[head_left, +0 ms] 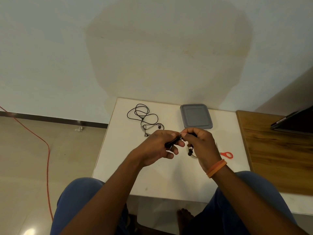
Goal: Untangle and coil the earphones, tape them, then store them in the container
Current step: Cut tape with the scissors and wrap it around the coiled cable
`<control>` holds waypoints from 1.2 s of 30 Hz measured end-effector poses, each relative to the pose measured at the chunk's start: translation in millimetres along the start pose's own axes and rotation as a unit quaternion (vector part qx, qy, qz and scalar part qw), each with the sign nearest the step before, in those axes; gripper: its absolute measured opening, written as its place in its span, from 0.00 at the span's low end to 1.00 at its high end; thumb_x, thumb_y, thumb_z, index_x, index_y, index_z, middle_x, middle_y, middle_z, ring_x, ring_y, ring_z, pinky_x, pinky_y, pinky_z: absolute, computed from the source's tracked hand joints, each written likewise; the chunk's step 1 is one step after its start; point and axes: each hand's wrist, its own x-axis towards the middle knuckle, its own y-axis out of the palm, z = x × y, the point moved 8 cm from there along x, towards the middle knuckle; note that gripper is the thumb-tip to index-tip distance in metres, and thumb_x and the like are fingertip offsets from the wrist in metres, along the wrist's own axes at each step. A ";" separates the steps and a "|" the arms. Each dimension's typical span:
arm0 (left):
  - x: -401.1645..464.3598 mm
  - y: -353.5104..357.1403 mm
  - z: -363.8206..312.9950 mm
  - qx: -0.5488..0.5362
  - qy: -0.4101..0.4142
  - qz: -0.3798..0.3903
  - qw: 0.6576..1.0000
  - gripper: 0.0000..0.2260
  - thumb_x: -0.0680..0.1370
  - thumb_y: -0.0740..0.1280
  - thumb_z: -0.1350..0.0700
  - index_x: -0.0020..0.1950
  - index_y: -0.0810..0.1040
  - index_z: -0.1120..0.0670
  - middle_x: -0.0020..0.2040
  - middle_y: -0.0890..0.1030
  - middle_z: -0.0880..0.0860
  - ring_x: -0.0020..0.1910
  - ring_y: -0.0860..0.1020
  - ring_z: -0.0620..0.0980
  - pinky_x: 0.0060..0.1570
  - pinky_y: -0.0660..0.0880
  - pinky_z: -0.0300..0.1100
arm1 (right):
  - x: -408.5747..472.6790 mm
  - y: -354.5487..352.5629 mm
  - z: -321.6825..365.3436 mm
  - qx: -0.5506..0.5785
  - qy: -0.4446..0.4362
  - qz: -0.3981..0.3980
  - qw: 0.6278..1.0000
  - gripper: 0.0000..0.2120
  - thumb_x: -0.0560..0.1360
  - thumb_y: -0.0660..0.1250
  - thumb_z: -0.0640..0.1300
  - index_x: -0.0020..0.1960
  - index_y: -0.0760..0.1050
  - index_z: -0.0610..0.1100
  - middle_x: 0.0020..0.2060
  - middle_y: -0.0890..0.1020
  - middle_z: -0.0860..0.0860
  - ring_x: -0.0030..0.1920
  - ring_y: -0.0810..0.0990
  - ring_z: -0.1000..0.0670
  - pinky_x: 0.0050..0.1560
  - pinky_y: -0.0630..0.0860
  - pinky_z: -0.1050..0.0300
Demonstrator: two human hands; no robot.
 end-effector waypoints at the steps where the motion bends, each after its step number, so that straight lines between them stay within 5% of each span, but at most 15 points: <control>1: -0.4 -0.8 -1.0 0.011 0.003 -0.002 1.000 0.15 0.85 0.55 0.56 0.63 0.78 0.59 0.51 0.83 0.57 0.41 0.79 0.51 0.40 0.75 0.44 | 0.7 0.1 0.4 0.000 -0.002 0.002 1.000 0.07 0.78 0.64 0.41 0.46 0.80 0.46 0.40 0.81 0.49 0.41 0.77 0.49 0.36 0.76 0.62; 6: 0.8 -6.6 -2.1 0.099 0.023 -0.014 0.995 0.13 0.84 0.58 0.54 0.61 0.80 0.55 0.53 0.85 0.55 0.43 0.81 0.48 0.41 0.78 0.39 | 2.0 3.7 -0.6 -0.024 -0.019 -0.001 1.000 0.06 0.78 0.63 0.41 0.45 0.79 0.46 0.38 0.81 0.52 0.40 0.77 0.53 0.39 0.75 0.61; 11: 2.3 -11.8 0.9 0.021 0.005 -0.008 1.000 0.10 0.81 0.64 0.61 0.59 0.82 0.59 0.47 0.84 0.56 0.38 0.77 0.46 0.38 0.76 0.39 | 0.1 10.2 9.8 -0.070 -0.102 0.008 0.992 0.06 0.78 0.63 0.39 0.44 0.77 0.46 0.39 0.80 0.52 0.42 0.78 0.55 0.42 0.75 0.69; 14: 3.6 -16.9 -8.3 0.098 0.070 -0.054 0.991 0.10 0.80 0.66 0.62 0.59 0.83 0.58 0.45 0.85 0.54 0.36 0.77 0.43 0.39 0.76 0.37 | -1.5 11.5 10.3 -0.085 -0.114 -0.016 0.990 0.07 0.78 0.62 0.37 0.44 0.75 0.45 0.38 0.78 0.52 0.39 0.76 0.55 0.39 0.73 0.72; 21: -1.2 4.1 -26.9 0.376 0.234 -0.161 0.882 0.11 0.80 0.66 0.60 0.59 0.83 0.54 0.46 0.86 0.49 0.42 0.80 0.42 0.46 0.74 0.32 | 3.2 6.2 -5.3 -0.074 -0.043 -0.084 0.993 0.07 0.78 0.61 0.39 0.43 0.75 0.42 0.34 0.76 0.51 0.36 0.74 0.54 0.36 0.71 0.66; 25: -5.7 14.6 -28.9 0.453 0.317 -0.219 0.804 0.10 0.78 0.67 0.62 0.55 0.83 0.64 0.42 0.85 0.60 0.41 0.81 0.59 0.43 0.79 0.51 | 6.9 5.2 -21.5 -0.037 0.035 -0.097 0.994 0.10 0.78 0.61 0.42 0.42 0.77 0.40 0.35 0.78 0.44 0.36 0.75 0.47 0.37 0.72 0.58; 28: -7.1 21.8 -27.7 0.525 0.342 -0.231 0.744 0.15 0.72 0.72 0.67 0.58 0.80 0.65 0.38 0.84 0.59 0.36 0.81 0.60 0.36 0.80 0.50 | 7.6 4.1 -25.2 -0.026 0.073 -0.091 0.993 0.11 0.77 0.61 0.43 0.40 0.78 0.40 0.33 0.78 0.45 0.36 0.76 0.47 0.38 0.73 0.55; 31: -8.3 26.6 -22.6 0.565 0.360 -0.213 0.711 0.25 0.71 0.72 0.69 0.67 0.73 0.56 0.41 0.84 0.52 0.37 0.77 0.54 0.35 0.77 0.44 | 7.8 2.3 -29.9 -0.005 0.101 -0.079 0.992 0.11 0.77 0.62 0.44 0.40 0.79 0.41 0.34 0.79 0.44 0.35 0.76 0.46 0.39 0.77 0.49; 36: -9.6 23.0 -27.6 0.565 0.368 -0.246 0.697 0.16 0.68 0.73 0.72 0.52 0.82 0.56 0.39 0.83 0.51 0.35 0.77 0.53 0.33 0.73 0.41 | 9.7 -1.6 -21.0 -0.003 0.060 -0.068 0.996 0.08 0.78 0.65 0.45 0.45 0.80 0.42 0.36 0.81 0.46 0.37 0.78 0.46 0.40 0.79 0.52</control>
